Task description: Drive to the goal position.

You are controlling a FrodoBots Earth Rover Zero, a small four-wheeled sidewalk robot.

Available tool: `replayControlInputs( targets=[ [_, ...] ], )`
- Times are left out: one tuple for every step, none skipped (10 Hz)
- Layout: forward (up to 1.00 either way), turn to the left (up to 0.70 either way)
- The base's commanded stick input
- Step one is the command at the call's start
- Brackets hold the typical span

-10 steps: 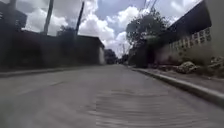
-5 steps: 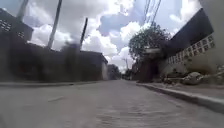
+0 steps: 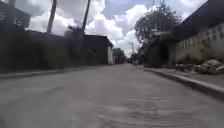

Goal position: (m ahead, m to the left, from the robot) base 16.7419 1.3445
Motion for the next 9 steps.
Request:
replayControlInputs(
  targets=[
    [1.0,-0.4],
    [1.0,-0.4],
    [1.0,-0.4],
    [1.0,-0.39],
    [1.0,-0.17],
    [1.0,0.0],
    [1.0,0.0],
    [1.0,0.0],
    [1.0,0.0]
  ],
)
